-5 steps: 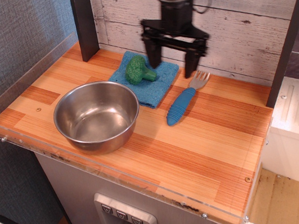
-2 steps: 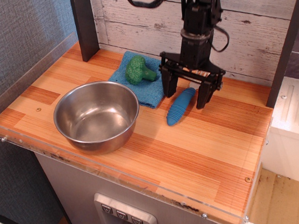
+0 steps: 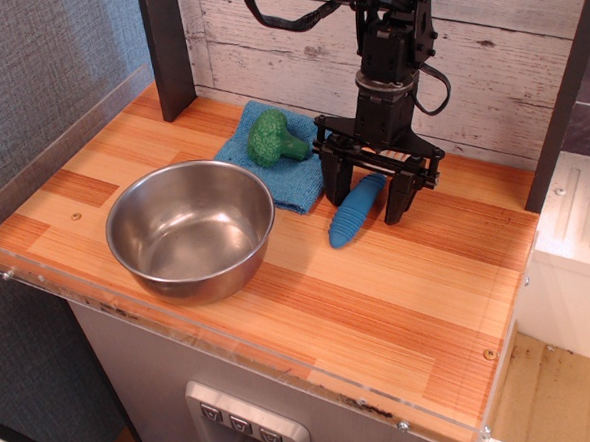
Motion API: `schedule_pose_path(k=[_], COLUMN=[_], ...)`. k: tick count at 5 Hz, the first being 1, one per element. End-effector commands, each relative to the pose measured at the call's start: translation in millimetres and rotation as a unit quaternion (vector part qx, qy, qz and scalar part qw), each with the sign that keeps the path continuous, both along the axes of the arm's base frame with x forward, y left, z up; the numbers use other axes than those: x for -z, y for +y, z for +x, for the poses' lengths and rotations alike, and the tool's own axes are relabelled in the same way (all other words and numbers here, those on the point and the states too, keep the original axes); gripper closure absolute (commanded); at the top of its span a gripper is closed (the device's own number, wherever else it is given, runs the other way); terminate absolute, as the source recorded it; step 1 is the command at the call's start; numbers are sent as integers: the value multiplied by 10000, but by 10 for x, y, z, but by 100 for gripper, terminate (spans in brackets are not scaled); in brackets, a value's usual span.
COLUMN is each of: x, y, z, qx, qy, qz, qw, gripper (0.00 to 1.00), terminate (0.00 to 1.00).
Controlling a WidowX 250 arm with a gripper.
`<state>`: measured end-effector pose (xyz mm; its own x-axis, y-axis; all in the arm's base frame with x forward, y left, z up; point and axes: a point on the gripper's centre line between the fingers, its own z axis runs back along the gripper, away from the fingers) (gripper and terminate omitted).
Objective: Place the fork on the left edge of the table, beside the metal pot.
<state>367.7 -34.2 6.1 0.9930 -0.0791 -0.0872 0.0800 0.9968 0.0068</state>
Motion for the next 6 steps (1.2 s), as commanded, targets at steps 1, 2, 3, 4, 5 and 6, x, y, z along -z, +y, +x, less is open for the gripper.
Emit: schedule_pose_path(k=[1, 2, 3, 4, 5, 6], x=[-335, -511, -886, -1387, -1595, -1526], y=[-125, -98, -56, 271, 815, 1304], z=[24, 40, 54, -51, -172, -319], qx=[55, 185, 345, 104, -537, -982], qy=[-1028, -1758, -2095, -2313, -1749, -1439], qz=[19, 159, -77, -332, -528, -421], qw=[9947, 9841, 9772, 9723, 9817, 9838], gripper=[100, 100, 100, 100, 100, 100], terminate=[0, 0, 0, 0, 0, 0])
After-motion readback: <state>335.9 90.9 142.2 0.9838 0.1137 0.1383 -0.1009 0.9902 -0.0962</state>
